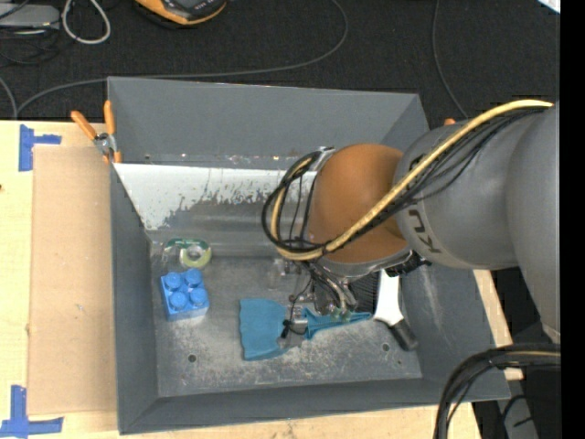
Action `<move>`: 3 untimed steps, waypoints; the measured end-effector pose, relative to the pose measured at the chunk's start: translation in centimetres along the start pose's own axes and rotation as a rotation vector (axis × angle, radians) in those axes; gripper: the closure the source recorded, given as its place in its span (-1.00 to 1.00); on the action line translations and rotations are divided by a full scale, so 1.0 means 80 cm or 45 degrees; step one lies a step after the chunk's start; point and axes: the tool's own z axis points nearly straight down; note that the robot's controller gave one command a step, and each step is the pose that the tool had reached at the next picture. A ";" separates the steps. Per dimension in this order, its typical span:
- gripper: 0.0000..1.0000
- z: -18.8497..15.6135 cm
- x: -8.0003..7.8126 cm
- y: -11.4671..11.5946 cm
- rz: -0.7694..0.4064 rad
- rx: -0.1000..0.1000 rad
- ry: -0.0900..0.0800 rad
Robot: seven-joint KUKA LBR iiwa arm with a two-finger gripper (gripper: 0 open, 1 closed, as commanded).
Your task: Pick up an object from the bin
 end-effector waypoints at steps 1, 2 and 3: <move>-1.00 0.000 0.000 0.000 0.000 0.000 0.000; -1.00 0.083 0.014 -0.081 0.094 0.002 0.010; -1.00 0.065 0.068 -0.086 -0.008 -0.004 -0.005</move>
Offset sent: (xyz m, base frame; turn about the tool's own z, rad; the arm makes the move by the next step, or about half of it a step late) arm -0.0108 -0.0620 -0.0624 0.0681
